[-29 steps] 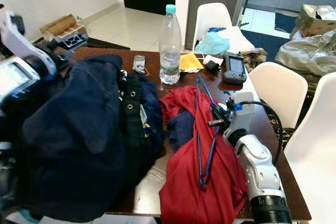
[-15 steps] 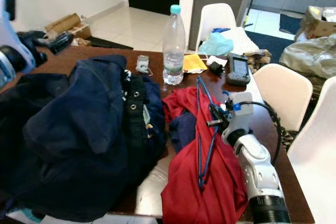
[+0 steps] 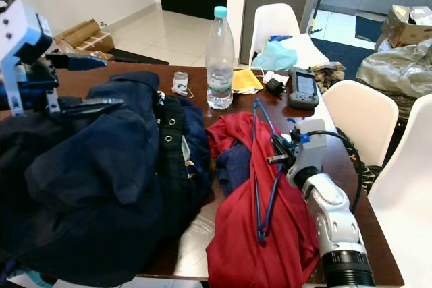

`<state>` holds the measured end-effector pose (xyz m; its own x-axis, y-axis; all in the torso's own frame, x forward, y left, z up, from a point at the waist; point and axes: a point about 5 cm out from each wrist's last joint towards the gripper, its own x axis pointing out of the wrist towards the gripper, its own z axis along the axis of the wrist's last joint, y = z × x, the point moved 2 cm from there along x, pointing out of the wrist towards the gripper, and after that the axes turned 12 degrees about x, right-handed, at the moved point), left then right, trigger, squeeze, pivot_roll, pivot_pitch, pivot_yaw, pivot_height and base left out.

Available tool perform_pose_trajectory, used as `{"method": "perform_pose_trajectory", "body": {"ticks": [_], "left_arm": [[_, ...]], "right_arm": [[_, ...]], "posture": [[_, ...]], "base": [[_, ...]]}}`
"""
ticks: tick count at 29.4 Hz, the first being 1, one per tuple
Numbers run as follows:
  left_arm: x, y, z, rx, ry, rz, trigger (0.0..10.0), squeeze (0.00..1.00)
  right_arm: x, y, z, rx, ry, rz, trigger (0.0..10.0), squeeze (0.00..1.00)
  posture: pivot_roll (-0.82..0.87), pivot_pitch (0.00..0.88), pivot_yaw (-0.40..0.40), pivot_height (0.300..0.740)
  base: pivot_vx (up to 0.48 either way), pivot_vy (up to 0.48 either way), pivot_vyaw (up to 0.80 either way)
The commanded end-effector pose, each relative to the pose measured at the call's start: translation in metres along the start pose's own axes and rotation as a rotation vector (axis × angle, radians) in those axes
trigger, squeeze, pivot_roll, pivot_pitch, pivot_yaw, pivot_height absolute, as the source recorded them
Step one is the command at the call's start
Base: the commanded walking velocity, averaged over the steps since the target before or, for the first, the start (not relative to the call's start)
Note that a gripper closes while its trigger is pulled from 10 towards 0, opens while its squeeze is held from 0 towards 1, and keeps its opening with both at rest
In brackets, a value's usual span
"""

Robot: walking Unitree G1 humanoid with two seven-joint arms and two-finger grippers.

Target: Hang hanger

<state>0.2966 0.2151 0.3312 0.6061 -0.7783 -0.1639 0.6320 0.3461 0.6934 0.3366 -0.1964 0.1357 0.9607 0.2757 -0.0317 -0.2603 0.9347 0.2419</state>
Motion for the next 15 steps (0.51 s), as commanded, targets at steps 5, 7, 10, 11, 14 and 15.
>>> {"method": "perform_pose_trajectory", "body": {"ticks": [5, 7, 10, 11, 14, 15], "left_arm": [[-0.022, 0.016, 0.017, 0.044, -0.032, 0.003, 10.0, 0.0], [-0.022, 0.016, 0.017, 0.044, -0.032, 0.003, 10.0, 0.0], [-0.046, 0.012, 0.007, 0.047, 0.083, -0.117, 10.0, 0.0], [-0.059, 0.01, -0.006, 0.059, 0.218, -0.169, 10.0, 0.0], [-0.072, 0.012, -0.022, 0.068, 0.376, -0.188, 10.0, 0.0], [-0.081, 0.013, -0.031, 0.069, 0.466, -0.203, 10.0, 0.0]], "right_arm": [[-0.003, -0.003, -0.007, -0.005, 0.027, -0.011, 10.0, 0.0], [-0.003, -0.003, -0.007, -0.005, 0.027, -0.011, 10.0, 0.0], [-0.002, -0.003, -0.007, -0.008, 0.025, -0.01, 10.0, 0.0], [-0.002, -0.003, -0.007, -0.008, 0.025, -0.01, 10.0, 0.0], [-0.002, -0.003, -0.007, -0.008, 0.026, -0.01, 10.0, 0.0], [-0.002, -0.003, -0.008, -0.008, 0.029, -0.009, 10.0, 0.0]], "posture": [[0.13, 0.01, -0.028, 0.74], [0.13, 0.01, -0.028, 0.74], [0.13, 0.007, -0.028, 0.74], [0.13, 0.0, -0.029, 0.74], [0.13, 0.001, -0.029, 0.74], [0.13, 0.0, -0.031, 0.74]], "base": [[0.0, 0.0, 0.0], [0.0, 0.0, 0.0], [0.0, 0.0, 0.0], [0.0, 0.0, 0.0], [0.0, 0.0, 0.0], [0.0, 0.0, 0.0]]}}
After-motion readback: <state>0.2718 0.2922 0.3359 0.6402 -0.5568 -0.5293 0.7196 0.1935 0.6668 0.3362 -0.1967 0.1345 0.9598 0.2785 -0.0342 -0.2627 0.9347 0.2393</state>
